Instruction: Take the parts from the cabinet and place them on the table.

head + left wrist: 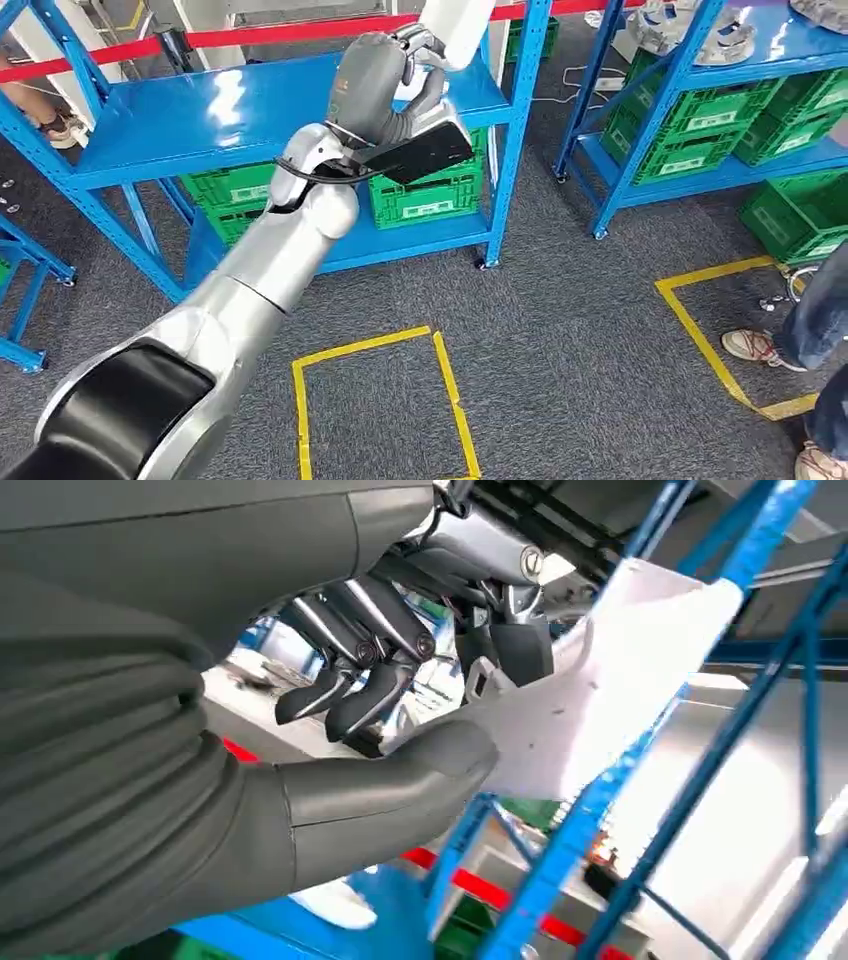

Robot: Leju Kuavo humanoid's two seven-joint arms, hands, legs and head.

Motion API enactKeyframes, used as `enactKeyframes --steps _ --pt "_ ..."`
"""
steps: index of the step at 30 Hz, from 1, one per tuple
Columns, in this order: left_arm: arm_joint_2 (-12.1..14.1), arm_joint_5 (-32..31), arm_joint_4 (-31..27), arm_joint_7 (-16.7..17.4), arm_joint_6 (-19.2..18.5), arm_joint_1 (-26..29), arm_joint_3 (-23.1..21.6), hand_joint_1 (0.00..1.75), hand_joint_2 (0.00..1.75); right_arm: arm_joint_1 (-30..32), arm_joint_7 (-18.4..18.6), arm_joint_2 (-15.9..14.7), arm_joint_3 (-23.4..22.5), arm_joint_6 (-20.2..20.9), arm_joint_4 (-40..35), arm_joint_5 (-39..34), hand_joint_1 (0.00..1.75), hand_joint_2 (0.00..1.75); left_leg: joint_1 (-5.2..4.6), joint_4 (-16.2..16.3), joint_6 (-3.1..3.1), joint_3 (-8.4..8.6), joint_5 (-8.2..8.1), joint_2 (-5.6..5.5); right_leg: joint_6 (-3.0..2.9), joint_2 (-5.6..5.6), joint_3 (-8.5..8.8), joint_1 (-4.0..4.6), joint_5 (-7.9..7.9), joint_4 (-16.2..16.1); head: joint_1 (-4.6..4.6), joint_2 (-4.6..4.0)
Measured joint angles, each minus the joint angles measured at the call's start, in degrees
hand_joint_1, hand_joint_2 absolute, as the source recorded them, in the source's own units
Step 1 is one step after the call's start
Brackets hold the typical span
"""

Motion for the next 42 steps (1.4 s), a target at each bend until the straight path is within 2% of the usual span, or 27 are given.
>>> enactKeyframes --steps 1,2,4,6,7,8,10,11,12,15,16,17,18,19,21,22,24,26,27,31,32,34,35,37,39,41,42 --pt "-0.11 0.35 -0.26 0.13 0.0 0.0 -0.63 1.75 1.75 0.0 0.02 0.0 -0.04 -0.02 0.0 0.0 0.0 0.0 0.04 0.2 -0.38 -0.26 -0.3 -0.15 -0.52 0.35 0.12 -0.46 0.35 -0.38 0.0 0.0" --pt "-0.09 0.67 -0.33 0.17 0.0 -0.09 -1.15 1.75 1.75 -0.02 0.0 0.0 -0.07 -0.07 0.0 -0.02 0.0 0.0 0.29 1.41 -0.92 -0.78 -1.48 -2.08 -0.84 0.61 0.09 -0.62 0.54 -0.52 -0.19 -0.02" --pt "0.22 0.87 -0.26 0.2 0.13 -0.12 -1.88 1.75 1.75 -0.19 -0.29 0.0 -0.13 -0.15 0.0 0.0 0.0 0.0 0.66 9.03 -1.46 -3.78 -5.97 -4.36 -1.18 1.45 -0.11 -0.76 0.76 -0.53 -0.39 0.0" --pt "0.55 0.83 0.07 -0.22 0.22 0.02 -2.42 1.75 1.75 -0.17 -0.53 0.0 -0.24 -0.15 0.0 0.04 0.0 0.0 0.88 16.86 -1.74 -7.19 -8.73 -4.67 -1.24 2.52 -0.3 -0.79 0.87 -0.53 -0.44 0.0" --pt "0.74 0.55 0.33 -0.59 0.3 0.07 -2.42 1.75 1.75 -0.1 -0.59 0.0 -0.26 -0.15 0.0 0.06 0.0 0.0 0.98 17.46 -1.74 -7.49 -8.26 -4.69 -1.15 3.14 -0.34 -0.84 0.93 -0.51 -0.44 -0.02" --pt "0.88 0.13 0.57 -0.83 0.35 0.06 -2.42 1.75 1.75 -0.02 -0.68 0.0 -0.26 -0.15 0.0 0.18 0.0 0.0 1.04 15.36 -1.68 -6.43 -6.57 -4.73 -1.02 3.73 -0.37 -0.88 1.01 -0.51 -0.48 0.0" --pt "1.31 -0.55 0.81 -1.2 0.44 -0.05 -2.42 1.75 1.75 -0.05 -0.87 0.04 -0.26 -0.15 0.0 0.5 0.0 0.0 1.1 5.74 -1.36 -1.67 -1.55 -5.49 -0.7 4.92 -0.35 -1.02 1.21 -0.49 -0.52 0.0" --pt "1.55 -0.68 0.9 -1.47 0.48 -0.17 -2.42 1.75 1.75 -0.11 -0.9 0.11 -0.26 -0.15 0.0 0.66 0.0 0.0 1.2 0.76 -1.15 0.55 -0.27 -7.17 -0.49 5.37 -0.41 -1.12 1.33 -0.49 -0.55 0.0" --pt "1.88 -0.99 0.96 -1.68 0.5 -0.28 -2.42 1.75 1.75 -0.14 -0.98 0.2 -0.26 -0.15 0.0 0.77 0.0 0.0 1.2 -0.22 -1.07 1.17 -1.16 -8.93 0.01 5.72 -0.77 -1.08 1.57 -0.57 -0.52 -0.02" --pt "2.91 -1.84 1.58 -2.84 0.68 -0.54 -2.4 1.75 1.75 0.0 -1.4 0.39 -0.26 0.02 0.0 1.2 0.0 0.0 0.44 -0.31 -0.12 0.93 -0.43 -7.48 1.47 7.02 -1.19 -1.54 2.51 -1.33 -0.55 0.0" --pt "3.19 -2.16 1.81 -3.23 0.7 -0.65 -2.38 1.75 1.75 0.04 -1.55 0.39 -0.26 0.04 0.0 1.27 0.0 0.0 0.94 -1.05 0.51 1.11 0.06 -6.8 1.87 7.48 -1.22 -1.4 2.75 -1.51 -0.57 0.0" --pt "3.43 -2.23 2.06 -3.49 0.76 -0.69 -2.34 1.75 1.75 0.08 -1.66 0.42 -0.26 0.07 0.0 1.27 0.0 0.0 1.12 -1.45 0.85 1.23 0.44 -6.07 1.81 5.55 -1.55 -1.31 2.15 -0.73 -0.46 0.0" --pt "3.65 -2.32 2.25 -3.87 0.85 -0.85 -2.34 1.75 1.75 0.05 -1.66 0.44 -0.26 0.2 0.0 1.27 0.0 0.0 1.13 -1.61 1.32 1.09 0.65 -5.77 1.84 3.43 -2.78 -0.91 0.35 1.56 0.06 0.0" --pt "4.11 -2.34 2.45 -4.24 0.83 -0.9 -2.31 1.75 1.75 -0.07 -1.66 0.44 -0.26 0.28 0.0 1.27 0.0 0.0 1.02 -1.58 1.45 0.92 0.74 -5.18 1.95 2.33 -4.73 -0.86 -2.07 5.88 0.24 0.0" --pt "5.22 -2.36 3.1 -4.83 0.81 -0.86 -2.31 1.75 1.75 -0.15 -1.62 0.44 -0.26 0.35 0.0 1.33 0.0 0.0 0.72 -1.37 1.57 0.62 0.72 -3.92 1.99 1.92 -8.53 -0.77 -5.58 14.61 0.28 0.0" --pt "5.6 -2.3 3.37 -5.12 0.68 -0.81 -2.31 1.75 1.75 -0.11 -1.51 0.44 -0.26 0.35 0.0 1.36 0.0 0.0 0.62 -1.21 1.6 0.46 0.7 -3.33 1.91 1.84 -9.09 -0.72 -5.64 16.14 0.31 0.0" --pt "6.21 -2.14 3.56 -5.29 0.66 -0.73 -2.25 1.75 1.75 -0.06 -1.49 0.44 -0.26 0.48 0.0 1.4 0.0 0.0 0.49 -0.84 1.58 0.18 0.66 -2.33 1.58 1.55 -6.12 -0.58 -2.7 11.26 0.31 0.0" --pt "6.87 -1.97 3.54 -5.36 0.66 -0.78 -2.01 1.75 1.75 -0.11 -1.64 0.44 -0.26 0.55 0.0 1.47 0.0 0.0 0.44 -0.35 1.3 0.09 0.38 -1.25 1.08 -0.29 0.2 -0.3 0.74 0.55 0.33 -0.02" --pt "6.97 -1.97 3.52 -5.36 0.68 -0.79 -1.92 1.75 1.75 -0.18 -1.68 0.44 -0.24 0.63 0.0 1.6 0.0 0.0 0.16 -0.27 1.12 -0.02 0.29 -1.03 0.47 -1.48 0.45 0.05 -0.35 0.01 0.33 0.0" --pt "8.24 -1.97 2.84 -5.03 0.77 -0.49 -1.81 1.75 1.75 -0.12 -1.77 0.48 0.09 1.18 0.0 2.03 0.0 0.0 0.02 -0.68 -0.11 0.31 0.34 0.28 -0.38 0.22 -0.01 0.3 0.5 -0.47 0.17 0.0" --pt "8.44 -1.99 2.32 -4.92 0.76 -0.45 -1.77 1.75 1.75 -0.09 -1.75 0.48 0.18 1.27 0.0 2.1 0.0 0.0 -0.08 -0.56 -0.43 0.29 0.17 0.57 -0.83 0.53 0.17 -0.11 0.81 -0.88 0.15 0.0" --pt "9.29 -2.19 1.62 -4.52 0.79 -0.1 -1.53 1.75 1.75 -0.16 -1.68 0.48 0.31 1.53 0.0 2.32 0.0 0.0 0.51 3.59 -1.22 -1.57 -3.03 -3.2 -1.5 1.16 0.13 -0.35 1.23 -1.2 -0.29 -0.02" --pt "9.75 -2.28 1.4 -4.42 0.76 0.19 -1.44 1.75 1.75 -0.27 -1.68 0.48 0.41 1.59 0.0 2.43 0.0 0.0 0.7 8.12 -1.49 -3.44 -5.38 -4.18 -1.6 1.64 0.03 -0.38 1.31 -1.19 -0.37 0.0" --pt "10.43 -2.51 1.09 -4.18 0.77 1.24 -1.4 1.75 1.75 -0.24 -1.6 0.48 0.66 1.64 0.0 2.45 0.0 0.0 0.82 15.82 -1.76 -6.81 -8.23 -4.66 -1.65 2.78 -0.07 -0.37 1.34 -1.14 -0.46 0.0" --pt "10.8 -2.62 0.81 -4.11 0.76 2.12 -1.4 1.75 1.75 -0.08 -1.46 0.48 0.66 1.68 0.0 2.47 0.0 0.0 0.89 14.76 -1.66 -6.29 -6.37 -4.75 -1.6 3.91 -0.1 -0.38 1.37 -1.0 -0.61 0.0" --pt "10.89 -2.6 0.24 -4.0 0.74 2.22 -1.37 1.75 1.75 -0.08 -1.49 0.48 0.7 1.77 0.0 2.62 0.0 0.0 0.99 5.52 -1.26 -1.76 -1.44 -5.48 -1.44 5.01 -0.13 -0.38 1.44 -0.83 -0.68 0.0" --pt "11.01 -2.58 -0.13 -4.0 0.74 2.22 -1.35 1.75 1.75 -0.13 -1.55 0.48 0.79 1.86 0.0 2.75 0.0 0.0 1.09 0.81 -1.07 0.46 0.12 -7.16 -1.28 5.41 -0.17 -0.42 1.5 -0.82 -0.7 0.0"
